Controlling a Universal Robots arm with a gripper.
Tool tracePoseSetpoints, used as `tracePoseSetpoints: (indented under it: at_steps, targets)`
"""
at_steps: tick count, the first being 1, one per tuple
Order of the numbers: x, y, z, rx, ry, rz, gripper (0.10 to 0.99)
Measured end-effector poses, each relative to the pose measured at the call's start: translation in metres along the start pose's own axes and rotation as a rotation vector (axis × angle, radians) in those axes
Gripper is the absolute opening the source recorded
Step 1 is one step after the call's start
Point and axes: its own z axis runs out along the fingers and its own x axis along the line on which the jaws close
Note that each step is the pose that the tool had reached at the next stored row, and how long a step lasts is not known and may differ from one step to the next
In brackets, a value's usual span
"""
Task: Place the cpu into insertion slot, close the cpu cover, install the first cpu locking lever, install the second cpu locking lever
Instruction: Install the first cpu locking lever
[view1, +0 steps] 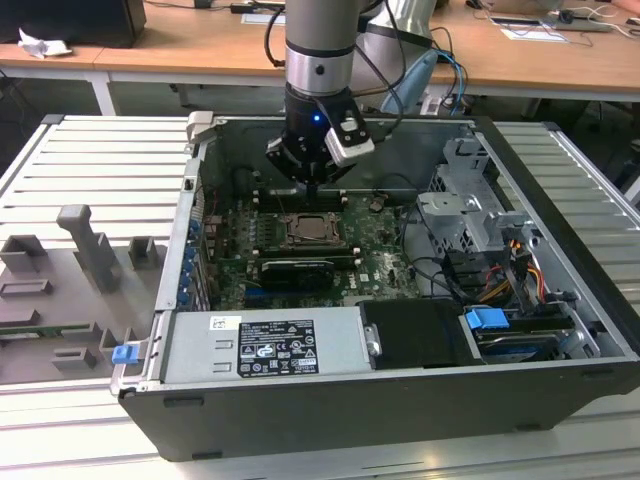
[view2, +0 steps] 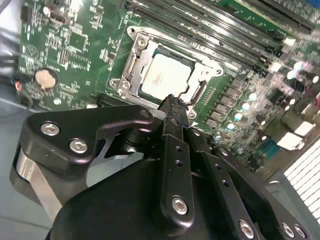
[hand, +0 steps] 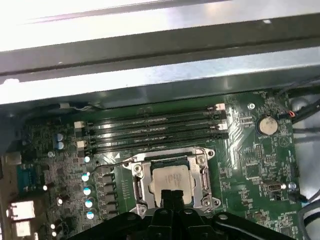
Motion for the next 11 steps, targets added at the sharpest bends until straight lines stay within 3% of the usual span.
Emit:
tracePoseSetpoints:
  at_steps: [2, 7, 9, 11]
  targets:
    - [0.0, 0.0, 0.0, -0.001, 0.0011, -0.095, 0.106]
    - [0.0, 0.0, 0.0, -0.003, 0.0022, -0.204, 0.106]
    - [0.0003, 0.0, 0.0001, -0.003, 0.0024, -0.229, 0.106]
    - [0.0065, -0.0008, 0.0001, -0.003, 0.0025, -0.229, 0.106]
